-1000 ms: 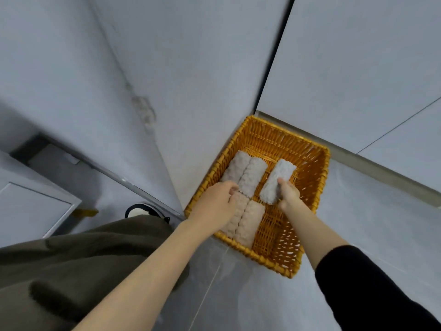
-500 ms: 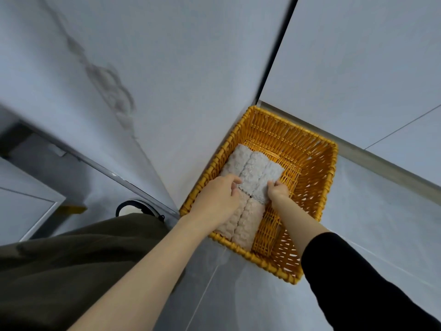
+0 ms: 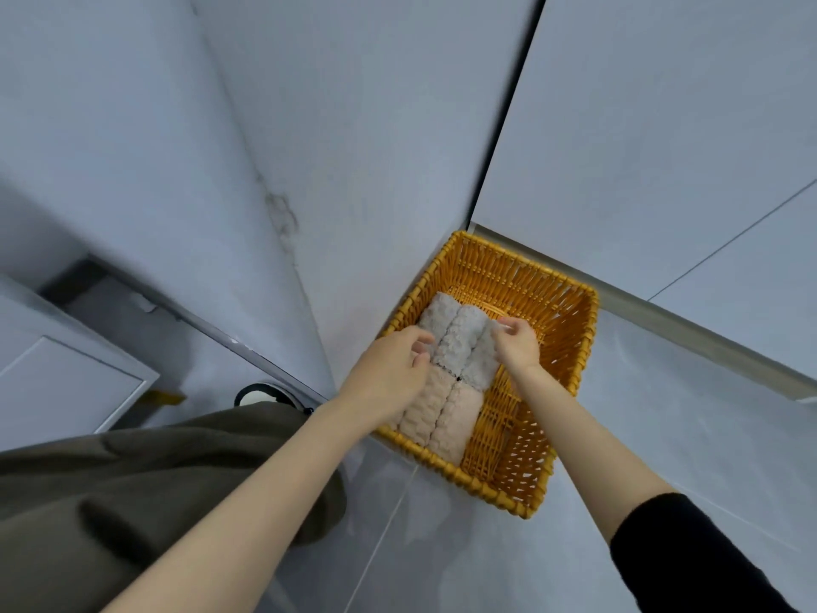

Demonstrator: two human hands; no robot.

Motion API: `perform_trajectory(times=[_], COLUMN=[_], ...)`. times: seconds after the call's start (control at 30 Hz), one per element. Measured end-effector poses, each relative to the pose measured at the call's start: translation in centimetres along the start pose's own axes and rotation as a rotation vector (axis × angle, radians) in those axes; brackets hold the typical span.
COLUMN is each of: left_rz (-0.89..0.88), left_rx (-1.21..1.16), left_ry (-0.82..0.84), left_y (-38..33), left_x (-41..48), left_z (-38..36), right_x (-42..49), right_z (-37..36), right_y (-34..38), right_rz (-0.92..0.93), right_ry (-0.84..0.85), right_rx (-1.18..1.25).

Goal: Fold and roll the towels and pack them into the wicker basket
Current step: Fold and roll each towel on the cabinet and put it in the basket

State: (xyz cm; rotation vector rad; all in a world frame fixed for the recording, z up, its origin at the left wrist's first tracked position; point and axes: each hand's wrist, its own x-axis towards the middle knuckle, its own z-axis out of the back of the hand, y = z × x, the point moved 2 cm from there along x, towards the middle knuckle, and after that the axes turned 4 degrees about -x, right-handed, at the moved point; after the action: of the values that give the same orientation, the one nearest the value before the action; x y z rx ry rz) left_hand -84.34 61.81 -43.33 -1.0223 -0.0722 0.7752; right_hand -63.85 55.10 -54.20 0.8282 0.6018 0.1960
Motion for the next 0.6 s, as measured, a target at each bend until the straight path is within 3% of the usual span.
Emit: perform_trajectory(times=[0.3, 0.6], left_rz=[-0.116, -0.264], left_rx=[-0.063, -0.162], left_ry=[-0.125, -0.369], left_y=[-5.3, -9.2], left_x=[-3.9, -12.4], left_z=[4.5, 14.1], right_x=[-12.9, -25.5], right_z=[6.0, 10.7], right_y=[8.4, 18.2], right_rz=[0.304, 0.663], right_ry=[0.472, 0.645], right_rx=[0.071, 0.06])
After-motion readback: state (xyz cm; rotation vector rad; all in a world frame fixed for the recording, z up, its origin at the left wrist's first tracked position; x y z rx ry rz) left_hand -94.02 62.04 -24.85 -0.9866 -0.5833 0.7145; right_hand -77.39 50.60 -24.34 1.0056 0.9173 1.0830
